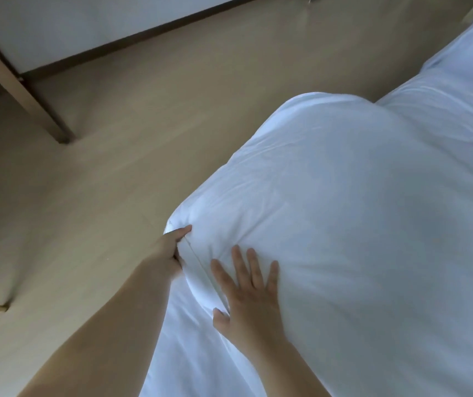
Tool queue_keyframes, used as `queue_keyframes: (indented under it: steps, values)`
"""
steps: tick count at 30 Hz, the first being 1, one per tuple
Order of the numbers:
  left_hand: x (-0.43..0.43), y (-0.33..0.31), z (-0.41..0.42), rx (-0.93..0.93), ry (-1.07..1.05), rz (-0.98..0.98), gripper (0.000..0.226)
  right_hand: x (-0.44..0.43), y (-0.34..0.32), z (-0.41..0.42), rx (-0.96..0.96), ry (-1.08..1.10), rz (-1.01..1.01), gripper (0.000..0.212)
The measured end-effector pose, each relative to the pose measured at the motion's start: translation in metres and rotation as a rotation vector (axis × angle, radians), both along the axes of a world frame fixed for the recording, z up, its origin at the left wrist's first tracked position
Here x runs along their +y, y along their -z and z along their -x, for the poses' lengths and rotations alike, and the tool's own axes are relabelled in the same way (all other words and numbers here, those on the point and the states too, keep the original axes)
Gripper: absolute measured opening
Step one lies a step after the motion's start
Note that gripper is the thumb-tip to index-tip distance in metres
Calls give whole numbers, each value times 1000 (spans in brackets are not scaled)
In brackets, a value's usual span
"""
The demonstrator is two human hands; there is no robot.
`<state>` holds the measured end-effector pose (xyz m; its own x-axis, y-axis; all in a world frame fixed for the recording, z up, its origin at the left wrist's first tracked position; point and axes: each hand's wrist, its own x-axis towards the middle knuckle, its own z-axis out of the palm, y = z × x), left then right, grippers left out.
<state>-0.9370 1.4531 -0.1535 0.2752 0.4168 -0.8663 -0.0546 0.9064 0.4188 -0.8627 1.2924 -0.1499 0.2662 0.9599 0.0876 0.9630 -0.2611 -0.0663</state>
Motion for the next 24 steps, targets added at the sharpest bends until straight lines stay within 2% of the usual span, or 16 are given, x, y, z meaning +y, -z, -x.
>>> queue_keyframes:
  steps: [2,5,8,11,15,17,19,21,22,23,24]
  values:
    - [3,-10,1,-24,-73,-71,40,-1,2,-2,19,16,-25,89]
    - [8,-48,-3,-15,-78,-368,53,-2,-7,1,96,80,-38,81]
    - [-6,-119,-21,-156,2,-684,62,-12,-43,1,305,202,-90,84]
    - [-45,-196,-53,-315,180,-945,50,-37,-87,-10,653,254,-387,85]
    - [-137,-271,-107,-409,598,-1332,43,-113,-147,-30,1076,473,-687,90]
    - [-199,-282,-129,-405,858,-1577,34,-174,-162,-48,1095,677,-900,82]
    - [-268,-279,-144,-353,1074,-1858,49,-250,-174,-71,1087,890,-1091,74]
    - [-329,-260,-150,-360,1242,-2157,47,-329,-186,-79,1134,1086,-1225,75]
    - [-355,-243,-150,-320,1435,-2222,36,-368,-187,-81,1155,1169,-1333,68]
    - [-380,-225,-148,-262,1634,-2255,29,-403,-188,-80,1171,1237,-1414,51]
    - [-399,-204,-145,-232,1799,-2274,30,-432,-189,-77,1176,1298,-1437,43]
